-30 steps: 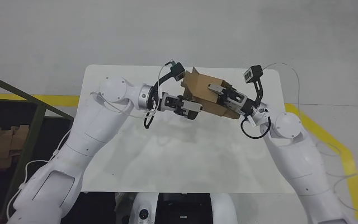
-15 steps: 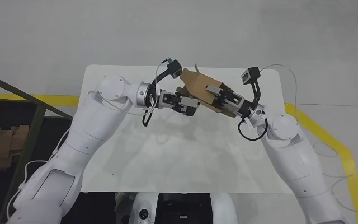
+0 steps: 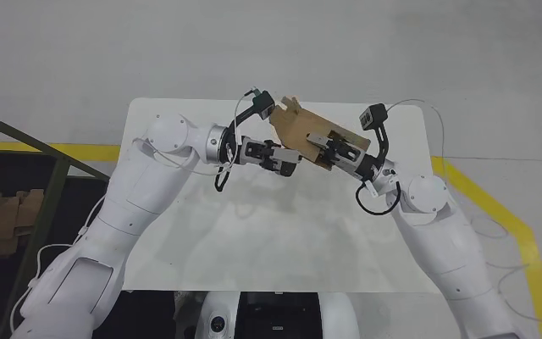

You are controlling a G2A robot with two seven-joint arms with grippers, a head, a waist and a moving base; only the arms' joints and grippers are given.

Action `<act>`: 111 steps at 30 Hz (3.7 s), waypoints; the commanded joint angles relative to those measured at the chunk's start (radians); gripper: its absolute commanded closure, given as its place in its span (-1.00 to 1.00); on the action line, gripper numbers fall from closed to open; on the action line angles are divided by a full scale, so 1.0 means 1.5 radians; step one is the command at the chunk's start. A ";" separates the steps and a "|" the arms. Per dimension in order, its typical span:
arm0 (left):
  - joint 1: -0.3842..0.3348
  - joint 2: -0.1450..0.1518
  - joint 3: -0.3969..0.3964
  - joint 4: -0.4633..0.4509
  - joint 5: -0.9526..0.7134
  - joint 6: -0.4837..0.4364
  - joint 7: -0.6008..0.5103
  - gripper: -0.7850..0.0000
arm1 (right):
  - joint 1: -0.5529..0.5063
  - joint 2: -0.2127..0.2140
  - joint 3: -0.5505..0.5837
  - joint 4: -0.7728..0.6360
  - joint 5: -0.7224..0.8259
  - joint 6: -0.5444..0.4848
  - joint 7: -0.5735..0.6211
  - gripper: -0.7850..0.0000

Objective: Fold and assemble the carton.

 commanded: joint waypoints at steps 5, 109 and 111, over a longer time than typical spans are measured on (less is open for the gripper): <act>0.003 0.001 -0.005 -0.004 -0.001 0.001 -0.003 -1.00 | 0.008 -0.002 0.009 0.013 0.011 -0.003 0.003 1.00; 0.109 0.091 -0.032 0.049 0.946 -0.570 0.824 -1.00 | 0.027 0.034 0.121 0.096 0.083 0.077 0.319 1.00; 0.109 0.091 -0.032 0.049 0.946 -0.570 0.824 -1.00 | 0.027 0.034 0.121 0.096 0.083 0.077 0.319 1.00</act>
